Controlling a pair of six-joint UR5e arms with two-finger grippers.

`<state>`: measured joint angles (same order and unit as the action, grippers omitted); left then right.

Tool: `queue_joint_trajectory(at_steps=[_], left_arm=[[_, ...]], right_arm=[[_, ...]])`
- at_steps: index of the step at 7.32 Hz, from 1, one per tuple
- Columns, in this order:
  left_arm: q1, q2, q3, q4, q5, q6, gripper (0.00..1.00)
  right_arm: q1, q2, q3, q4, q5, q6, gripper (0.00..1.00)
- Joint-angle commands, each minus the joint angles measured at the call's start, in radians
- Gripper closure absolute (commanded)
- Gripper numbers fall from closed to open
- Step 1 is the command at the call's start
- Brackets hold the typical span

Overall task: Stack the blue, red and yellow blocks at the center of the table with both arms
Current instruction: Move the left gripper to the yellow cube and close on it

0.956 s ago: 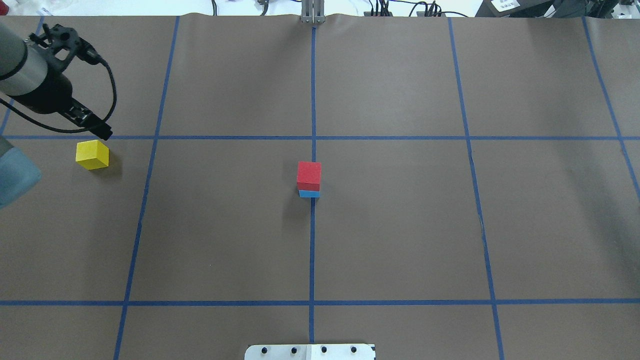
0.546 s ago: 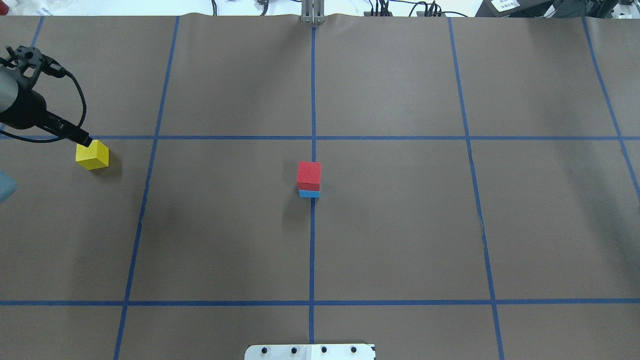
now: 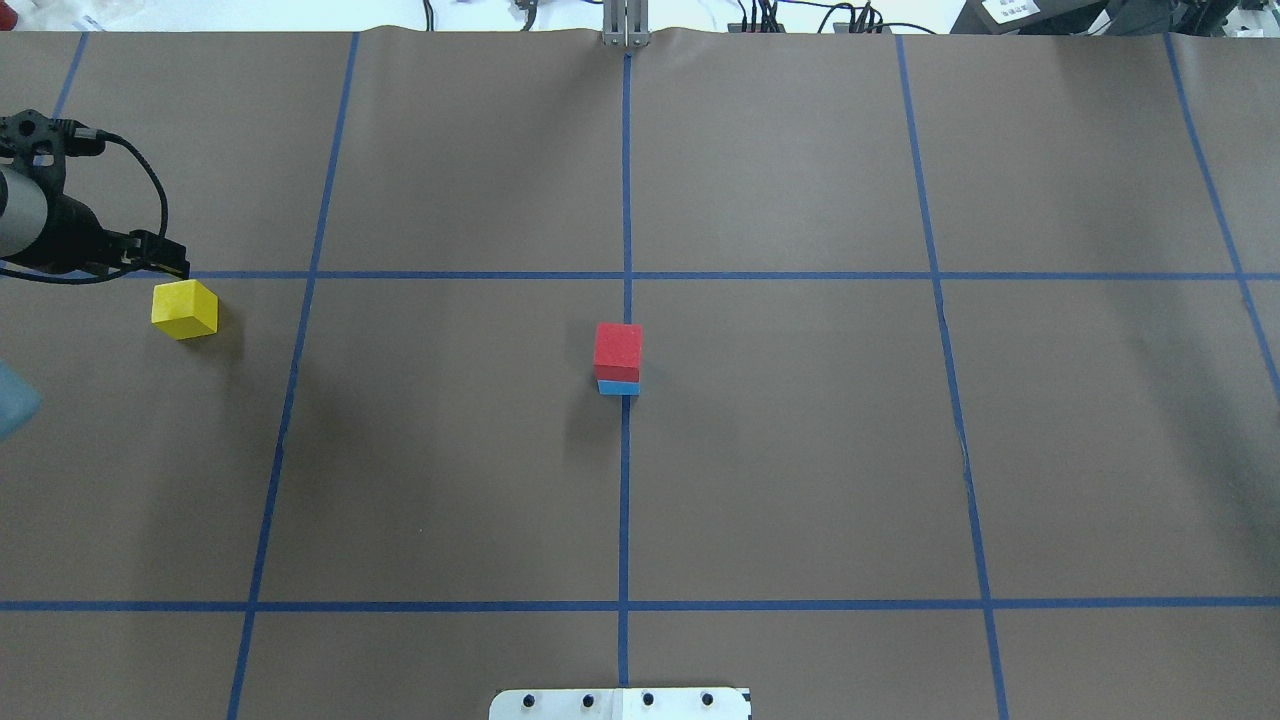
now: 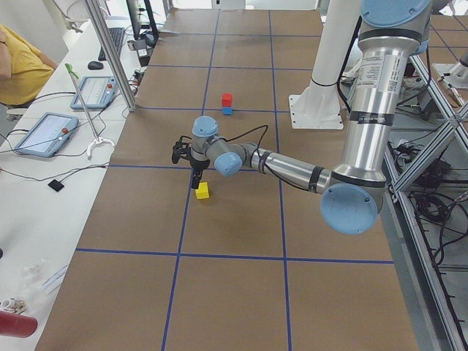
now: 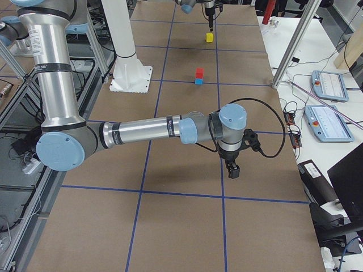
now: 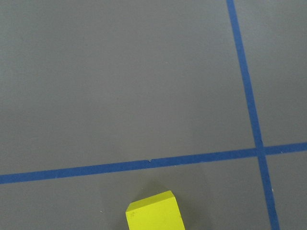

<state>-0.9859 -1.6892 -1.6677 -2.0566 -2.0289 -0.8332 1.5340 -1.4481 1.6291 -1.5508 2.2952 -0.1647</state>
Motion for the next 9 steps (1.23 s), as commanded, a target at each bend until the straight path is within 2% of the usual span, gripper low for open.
queue_joint_trajectory(at_steps=[1, 6, 9], left_arm=[[0.061, 0.016, 0.005, -0.002, 0.061, -0.052, 0.00], [0.104, 0.006, 0.048, -0.010, 0.084, -0.043, 0.00], [0.112, 0.005, 0.089, -0.063, 0.084, -0.029, 0.06]], right_arm=[[0.000, 0.002, 0.003, 0.005, 0.000, 0.001, 0.00], [0.000, 0.003, 0.002, 0.005, -0.002, 0.001, 0.00], [0.000, 0.005, 0.000, 0.005, -0.002, 0.001, 0.00]])
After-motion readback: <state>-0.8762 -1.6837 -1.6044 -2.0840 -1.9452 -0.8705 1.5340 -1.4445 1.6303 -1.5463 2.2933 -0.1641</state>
